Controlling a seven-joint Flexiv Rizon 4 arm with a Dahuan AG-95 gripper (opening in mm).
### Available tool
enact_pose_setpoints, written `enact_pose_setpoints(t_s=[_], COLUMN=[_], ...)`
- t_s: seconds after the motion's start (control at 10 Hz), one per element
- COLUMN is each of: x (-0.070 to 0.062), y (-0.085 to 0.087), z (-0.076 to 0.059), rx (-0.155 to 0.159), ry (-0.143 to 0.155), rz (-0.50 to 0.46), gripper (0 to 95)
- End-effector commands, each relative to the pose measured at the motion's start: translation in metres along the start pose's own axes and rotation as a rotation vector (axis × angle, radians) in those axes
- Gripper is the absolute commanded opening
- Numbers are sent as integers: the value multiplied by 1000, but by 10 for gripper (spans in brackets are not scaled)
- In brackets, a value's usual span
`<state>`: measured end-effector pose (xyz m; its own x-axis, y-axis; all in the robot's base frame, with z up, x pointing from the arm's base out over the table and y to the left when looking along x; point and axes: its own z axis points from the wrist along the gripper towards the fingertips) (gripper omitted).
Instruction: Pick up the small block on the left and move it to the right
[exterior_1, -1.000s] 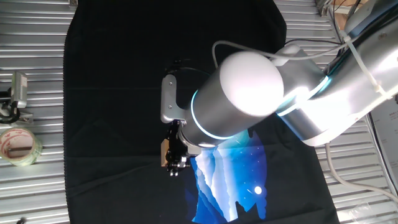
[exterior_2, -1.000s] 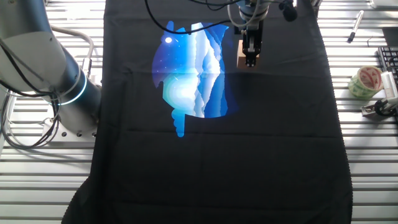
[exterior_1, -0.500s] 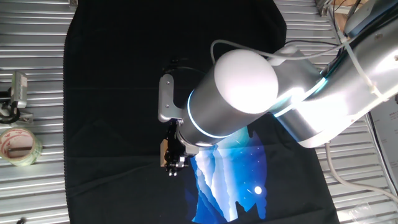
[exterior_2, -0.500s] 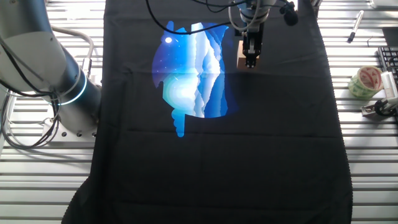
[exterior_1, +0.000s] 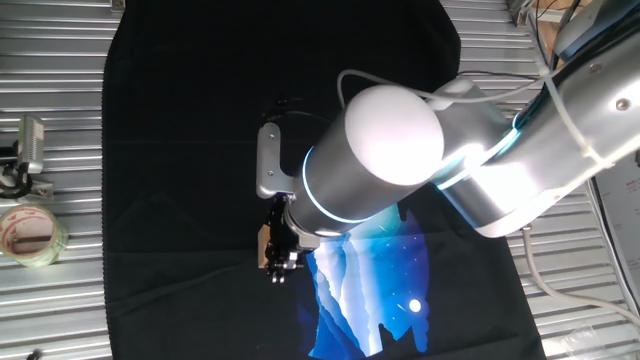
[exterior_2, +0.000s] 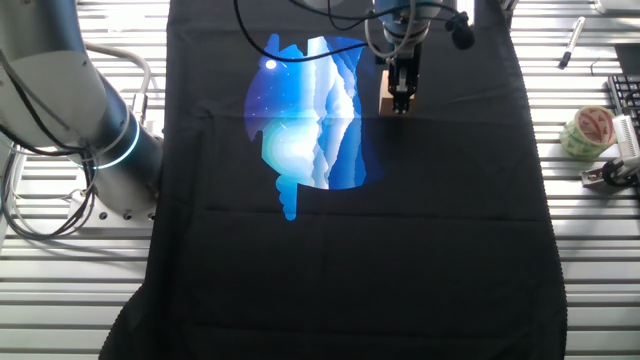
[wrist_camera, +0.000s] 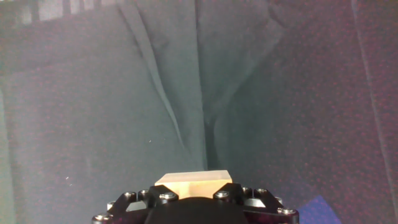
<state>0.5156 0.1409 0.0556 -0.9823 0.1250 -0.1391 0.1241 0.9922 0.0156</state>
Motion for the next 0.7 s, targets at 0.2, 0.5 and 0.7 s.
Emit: enact_pose_setpoints(t_s=[0.2, 0.5, 0.7], x=[1, 3, 4], y=[-1, -1, -1], z=[5, 12, 17], rx=[3, 3, 5], ry=[-6, -20, -27], rz=[0, -2, -4], gripper=[0, 0, 0])
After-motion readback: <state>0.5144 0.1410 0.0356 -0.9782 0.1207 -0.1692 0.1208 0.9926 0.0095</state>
